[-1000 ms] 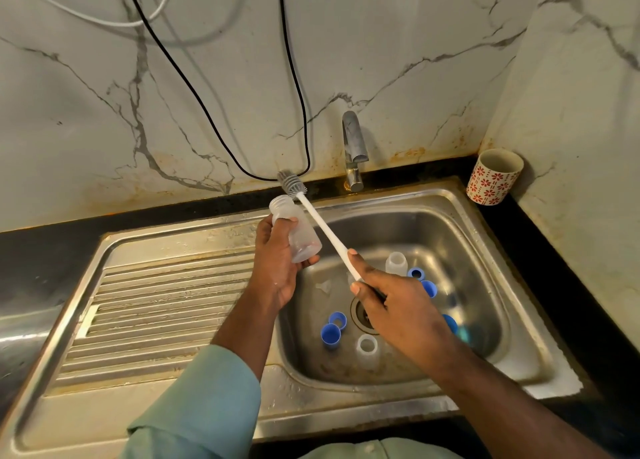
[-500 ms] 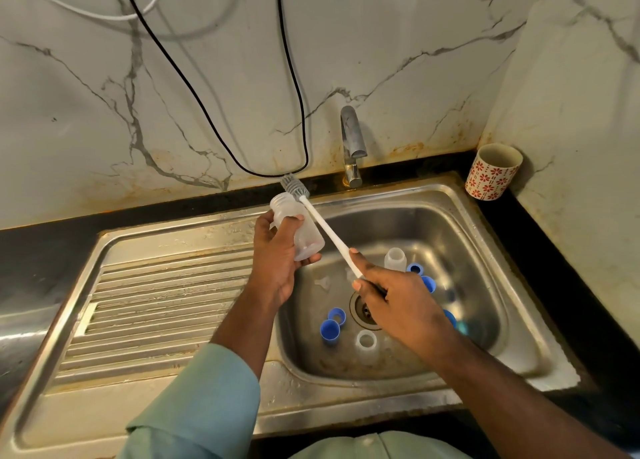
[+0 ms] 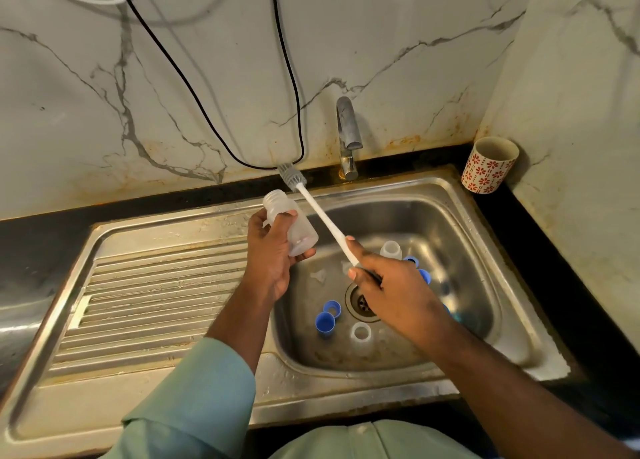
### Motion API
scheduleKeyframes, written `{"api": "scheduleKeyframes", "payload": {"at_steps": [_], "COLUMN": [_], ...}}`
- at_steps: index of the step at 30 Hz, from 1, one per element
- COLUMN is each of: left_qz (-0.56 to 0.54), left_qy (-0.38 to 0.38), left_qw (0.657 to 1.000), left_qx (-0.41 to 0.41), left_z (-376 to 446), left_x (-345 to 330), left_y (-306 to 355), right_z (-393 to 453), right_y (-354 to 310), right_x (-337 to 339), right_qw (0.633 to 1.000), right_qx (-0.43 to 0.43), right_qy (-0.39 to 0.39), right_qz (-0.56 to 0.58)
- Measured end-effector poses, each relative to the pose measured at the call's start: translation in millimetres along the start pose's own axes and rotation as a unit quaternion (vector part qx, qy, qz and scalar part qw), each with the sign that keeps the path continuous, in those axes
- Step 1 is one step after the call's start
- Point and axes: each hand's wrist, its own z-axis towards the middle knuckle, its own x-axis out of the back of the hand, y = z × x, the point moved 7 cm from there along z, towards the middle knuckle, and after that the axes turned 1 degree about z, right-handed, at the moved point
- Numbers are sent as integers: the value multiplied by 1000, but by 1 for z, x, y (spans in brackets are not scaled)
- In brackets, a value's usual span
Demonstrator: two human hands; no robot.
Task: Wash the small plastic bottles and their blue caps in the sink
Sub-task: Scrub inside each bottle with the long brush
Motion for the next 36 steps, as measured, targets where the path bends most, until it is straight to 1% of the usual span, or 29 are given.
{"api": "scheduleKeyframes", "payload": {"at_steps": [3,6,8,11,14,18,22,26,30,33,36], "left_qz": [13,18,21,32,27,19,27,58,109,138,148], "left_qy": [9,-3,7,9,0,20,-1,38,32,87,90], "left_qw": [1000,999,999,999,999,999,999,995,989,981,978], "left_qx": [-17,-29,-32,-36,-31,-35,-47,-72,-100,-109,-121], "left_z": [3,3,5,6,2,4,1,5,0,1,-2], "left_x": [4,3,5,6,3,7,2,11,6,12,10], "left_y": [4,9,10,12,8,9,11,15,19,21,23], "right_z": [-3,-1,-4,-7,-3,-8,-5,-10,-7,-14,-12], "right_y": [1,5,3,-3,1,2,6,2,10,4,8], "right_x": [-4,2,5,2,6,2,6,5,6,5,-2], "right_qw": [1000,1000,1000,998,998,998,998,998,997,997,998], "right_qx": [7,-10,1,5,-6,-4,-21,9,-13,22,9], "right_qy": [-24,-7,3,-11,-5,-15,-11,-11,-2,22,12], "right_qz": [-1,9,25,61,56,58,61,61,70,71,65]}}
